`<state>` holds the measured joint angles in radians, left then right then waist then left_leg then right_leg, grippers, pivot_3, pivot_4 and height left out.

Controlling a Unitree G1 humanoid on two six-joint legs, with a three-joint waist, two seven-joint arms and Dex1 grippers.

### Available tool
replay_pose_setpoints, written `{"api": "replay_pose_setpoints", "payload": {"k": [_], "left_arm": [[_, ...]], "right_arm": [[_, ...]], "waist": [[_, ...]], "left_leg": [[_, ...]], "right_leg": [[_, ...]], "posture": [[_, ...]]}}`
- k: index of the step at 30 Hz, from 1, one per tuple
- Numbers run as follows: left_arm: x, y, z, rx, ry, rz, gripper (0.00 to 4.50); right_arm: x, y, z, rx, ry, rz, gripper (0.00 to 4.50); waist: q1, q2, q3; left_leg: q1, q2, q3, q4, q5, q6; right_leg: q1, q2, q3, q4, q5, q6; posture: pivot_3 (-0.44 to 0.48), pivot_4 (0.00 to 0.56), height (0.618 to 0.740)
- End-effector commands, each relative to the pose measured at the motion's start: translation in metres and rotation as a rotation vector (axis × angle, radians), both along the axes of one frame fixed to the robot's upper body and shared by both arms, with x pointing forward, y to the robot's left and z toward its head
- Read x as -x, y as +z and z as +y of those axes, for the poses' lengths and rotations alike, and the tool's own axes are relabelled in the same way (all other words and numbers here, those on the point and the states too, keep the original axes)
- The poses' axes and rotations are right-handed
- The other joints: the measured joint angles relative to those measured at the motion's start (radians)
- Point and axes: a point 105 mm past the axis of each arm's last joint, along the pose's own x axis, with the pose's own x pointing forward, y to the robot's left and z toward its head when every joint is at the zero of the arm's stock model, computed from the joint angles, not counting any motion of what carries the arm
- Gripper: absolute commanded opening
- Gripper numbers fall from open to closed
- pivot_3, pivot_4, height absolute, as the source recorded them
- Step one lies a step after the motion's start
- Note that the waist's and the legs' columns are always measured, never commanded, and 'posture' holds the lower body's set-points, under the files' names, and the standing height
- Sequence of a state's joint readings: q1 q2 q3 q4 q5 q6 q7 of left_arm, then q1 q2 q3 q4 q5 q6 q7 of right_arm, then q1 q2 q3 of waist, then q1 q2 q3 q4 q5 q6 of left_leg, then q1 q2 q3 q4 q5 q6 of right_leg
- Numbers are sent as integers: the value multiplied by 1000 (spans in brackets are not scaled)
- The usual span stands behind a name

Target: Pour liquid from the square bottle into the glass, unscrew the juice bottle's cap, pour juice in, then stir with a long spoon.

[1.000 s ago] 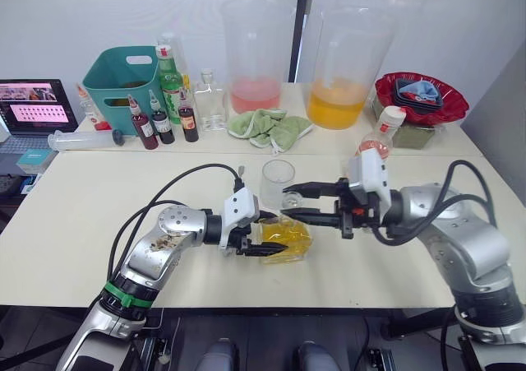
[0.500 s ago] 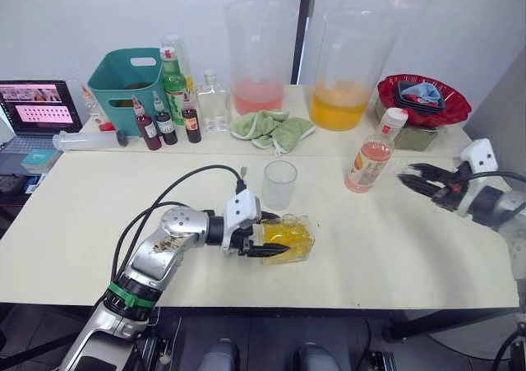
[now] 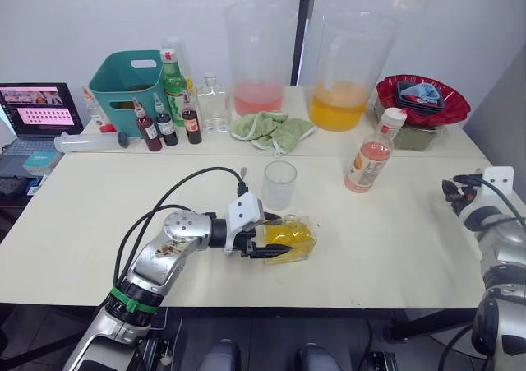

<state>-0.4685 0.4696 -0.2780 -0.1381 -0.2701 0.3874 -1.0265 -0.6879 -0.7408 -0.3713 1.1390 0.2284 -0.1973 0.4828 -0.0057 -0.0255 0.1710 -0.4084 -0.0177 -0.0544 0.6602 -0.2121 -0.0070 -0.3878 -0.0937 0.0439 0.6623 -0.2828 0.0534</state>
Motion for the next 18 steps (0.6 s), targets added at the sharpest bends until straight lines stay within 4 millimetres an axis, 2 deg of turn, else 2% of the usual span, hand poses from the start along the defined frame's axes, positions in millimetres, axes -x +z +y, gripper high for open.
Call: {"api": "replay_pose_setpoints", "payload": {"k": [1,3,7,12,13,18], "left_arm": [[0,2,-3,3,16,-26,2767],[1,1,-7,6,8,-22,2767],[0,1,-8,8,6,-22,2767],[1,-1,-8,16,4,-4,2767],[1,-1,-8,16,3,-4,2767],[2,-1,-9,14,-1,-5,2767]], "right_arm": [[-1,14,-5,28,-32,-67,1062],[0,2,-2,29,-36,-34,1062],[0,-9,1,5,-35,-4,1062],[-1,-13,2,-20,-41,3,1062],[-1,-12,2,-22,-42,1,1862],[0,-5,0,-20,-33,-27,3458]], "waist": [[-3,0,0],[-5,0,0],[-7,0,0],[-6,0,0],[-6,0,0],[-6,0,0]], "left_leg": [[0,0,0,0,0,0],[0,0,0,0,0,0],[0,0,0,0,0,0],[0,0,0,0,0,0],[0,0,0,0,0,0],[0,0,0,0,0,0]], "right_leg": [[0,0,0,0,0,0],[0,0,0,0,0,0],[1,0,0,0,0,0],[1,0,0,0,0,0],[1,0,0,0,0,0],[1,0,0,0,0,0]], "posture": [[0,150,740],[0,150,740],[0,150,740],[0,150,740],[0,150,740],[0,150,740]]}}
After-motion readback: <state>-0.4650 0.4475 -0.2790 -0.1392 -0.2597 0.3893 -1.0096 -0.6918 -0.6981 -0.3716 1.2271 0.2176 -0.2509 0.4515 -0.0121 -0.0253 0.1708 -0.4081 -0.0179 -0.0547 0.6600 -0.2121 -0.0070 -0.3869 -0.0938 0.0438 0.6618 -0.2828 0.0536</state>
